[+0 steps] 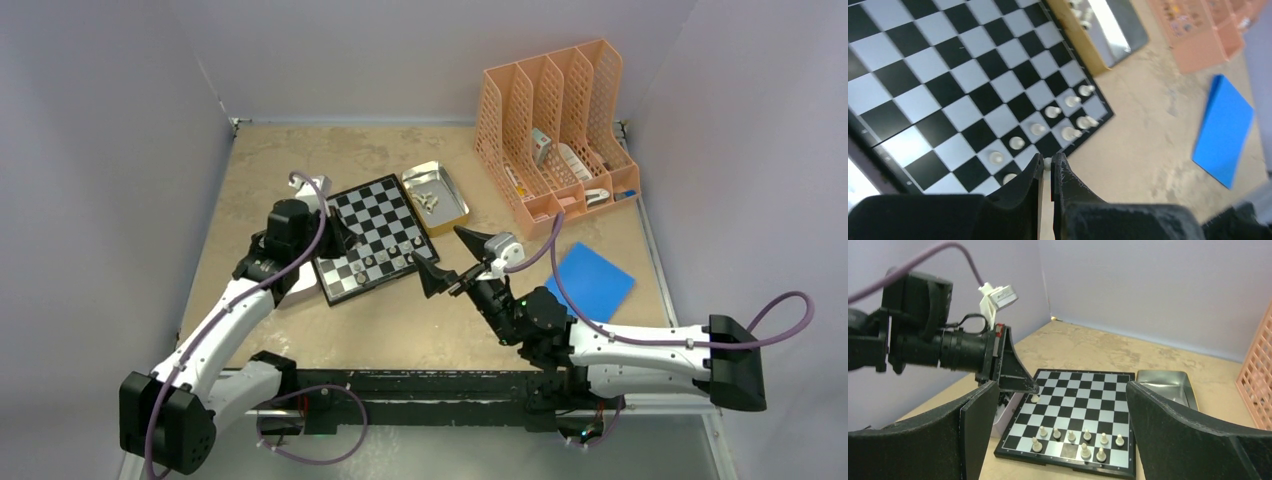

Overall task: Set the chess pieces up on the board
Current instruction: Place the chess piece on the chessboard.

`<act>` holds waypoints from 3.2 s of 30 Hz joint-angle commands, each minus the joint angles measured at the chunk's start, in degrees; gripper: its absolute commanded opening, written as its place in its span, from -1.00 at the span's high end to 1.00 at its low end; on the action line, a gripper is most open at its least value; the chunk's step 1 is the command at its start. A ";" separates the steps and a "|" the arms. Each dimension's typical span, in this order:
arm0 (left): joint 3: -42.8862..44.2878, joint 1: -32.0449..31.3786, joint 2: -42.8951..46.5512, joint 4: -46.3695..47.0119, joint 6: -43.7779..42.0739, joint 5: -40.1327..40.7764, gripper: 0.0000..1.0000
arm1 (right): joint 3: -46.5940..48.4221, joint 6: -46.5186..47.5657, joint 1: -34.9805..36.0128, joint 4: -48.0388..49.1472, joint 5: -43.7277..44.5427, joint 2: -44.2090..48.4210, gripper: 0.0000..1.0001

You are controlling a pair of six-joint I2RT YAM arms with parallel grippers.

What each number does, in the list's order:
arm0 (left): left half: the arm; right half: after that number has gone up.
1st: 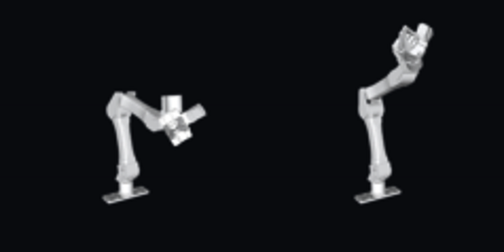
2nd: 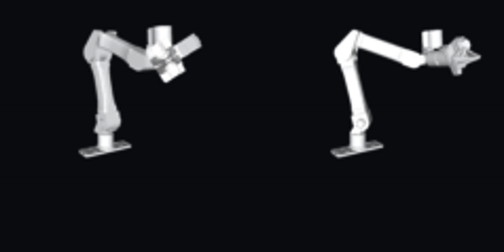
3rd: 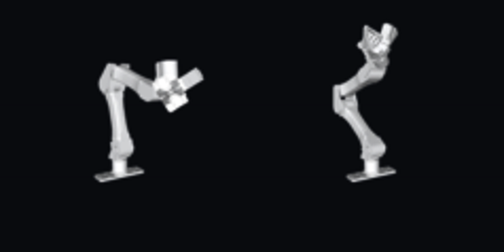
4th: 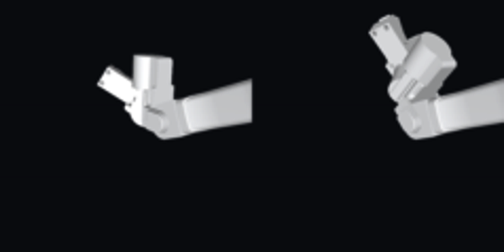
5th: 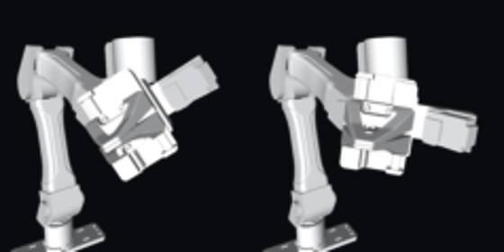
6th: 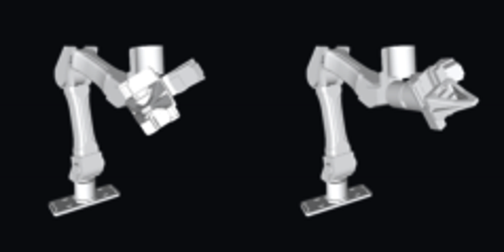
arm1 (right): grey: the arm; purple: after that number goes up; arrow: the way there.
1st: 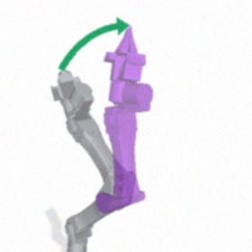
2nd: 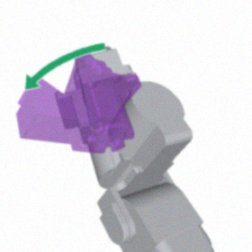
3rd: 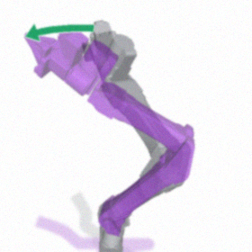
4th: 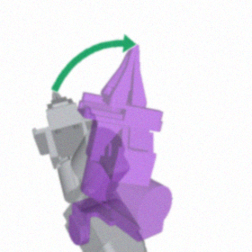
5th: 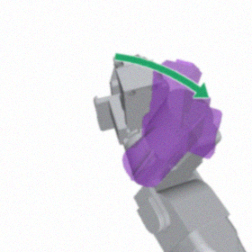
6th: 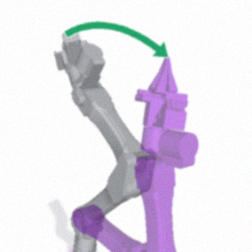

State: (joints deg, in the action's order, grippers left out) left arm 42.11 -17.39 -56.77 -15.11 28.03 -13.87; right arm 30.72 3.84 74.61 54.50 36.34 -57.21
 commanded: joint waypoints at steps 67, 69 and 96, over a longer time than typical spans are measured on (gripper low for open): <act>-21.81 -4.20 -2.22 21.26 8.58 27.67 0.79 | 1.26 -4.18 0.19 -1.89 2.82 -3.86 -0.98; -21.93 -4.22 -1.98 20.86 8.74 27.92 0.77 | 1.47 -4.18 0.19 -2.26 2.95 -3.67 -0.98; -23.84 -4.28 -1.58 23.06 8.20 27.63 0.70 | 1.29 -4.19 0.19 -2.40 2.78 -2.33 -0.98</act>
State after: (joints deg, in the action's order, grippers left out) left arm 18.72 -21.41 -59.07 5.04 37.67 13.72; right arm 29.87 -0.86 74.61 49.76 39.24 -60.69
